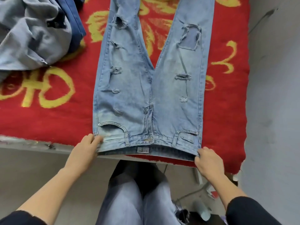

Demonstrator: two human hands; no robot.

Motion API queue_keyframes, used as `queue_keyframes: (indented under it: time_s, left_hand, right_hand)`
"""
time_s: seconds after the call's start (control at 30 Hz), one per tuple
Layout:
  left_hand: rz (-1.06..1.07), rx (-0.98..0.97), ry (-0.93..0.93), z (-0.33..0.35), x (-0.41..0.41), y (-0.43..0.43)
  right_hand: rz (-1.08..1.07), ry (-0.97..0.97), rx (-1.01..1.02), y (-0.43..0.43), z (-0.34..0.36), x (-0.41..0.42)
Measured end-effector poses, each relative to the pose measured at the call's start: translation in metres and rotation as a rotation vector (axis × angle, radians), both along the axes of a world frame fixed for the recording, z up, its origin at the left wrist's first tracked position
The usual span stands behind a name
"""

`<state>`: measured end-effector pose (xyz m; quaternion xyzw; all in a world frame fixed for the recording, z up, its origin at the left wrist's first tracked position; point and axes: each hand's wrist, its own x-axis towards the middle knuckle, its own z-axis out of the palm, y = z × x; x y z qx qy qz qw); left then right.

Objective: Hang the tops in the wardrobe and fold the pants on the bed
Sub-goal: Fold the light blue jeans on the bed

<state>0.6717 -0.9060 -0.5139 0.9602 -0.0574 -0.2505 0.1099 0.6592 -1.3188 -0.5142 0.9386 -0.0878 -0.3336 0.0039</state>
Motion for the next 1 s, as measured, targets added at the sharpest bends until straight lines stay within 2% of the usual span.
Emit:
queue_keyframes:
  time_s: [0.13, 0.2, 0.3, 0.4, 0.47, 0.53, 0.6, 0.73, 0.8, 0.87, 0.93, 1.0]
  left_hand:
    - [-0.019, 0.162, 0.097, -0.028, -0.033, -0.006]
    - [-0.040, 0.219, 0.137, -0.036, -0.036, -0.006]
    - [-0.147, 0.155, 0.090, -0.036, -0.037, 0.001]
    - [-0.176, 0.150, 0.063, -0.034, -0.049, 0.011]
    - [-0.081, 0.201, 0.133, -0.035, -0.055, 0.011]
    - [0.042, 0.286, 0.215, -0.040, -0.055, 0.004]
    - [0.060, 0.273, 0.243, -0.045, -0.050, -0.015]
    - [-0.018, -0.039, 0.108, -0.046, -0.040, -0.098]
    - [-0.037, -0.188, 0.109, -0.046, -0.038, -0.144]
    - [-0.048, -0.305, 0.184, -0.051, -0.040, -0.185]
    - [0.001, -0.378, 0.298, -0.054, -0.042, -0.215]
    - [0.110, -0.397, 0.402, -0.055, -0.041, -0.233]
  right_hand:
    - [-0.033, 0.331, -0.078, 0.011, -0.025, -0.037]
    - [0.042, 0.335, -0.090, 0.023, -0.031, -0.032]
    - [0.309, 0.199, -0.015, 0.027, -0.040, -0.027]
    - [0.312, 0.346, 0.112, 0.031, -0.041, -0.035]
    - [0.246, 0.478, 0.204, 0.036, -0.043, -0.042]
    - [0.089, 0.548, 0.292, 0.037, -0.045, -0.037]
    - [-0.144, 0.430, 0.359, 0.033, -0.047, -0.023]
    - [-0.457, -0.041, 0.337, 0.019, -0.052, 0.014]
    - [-0.533, -0.184, 0.315, 0.016, -0.056, 0.031]
    - [-0.642, -0.201, 0.311, 0.016, -0.060, 0.045]
    - [-0.787, -0.138, 0.349, 0.020, -0.062, 0.054]
    - [-0.987, -0.068, 0.519, 0.025, -0.060, 0.059]
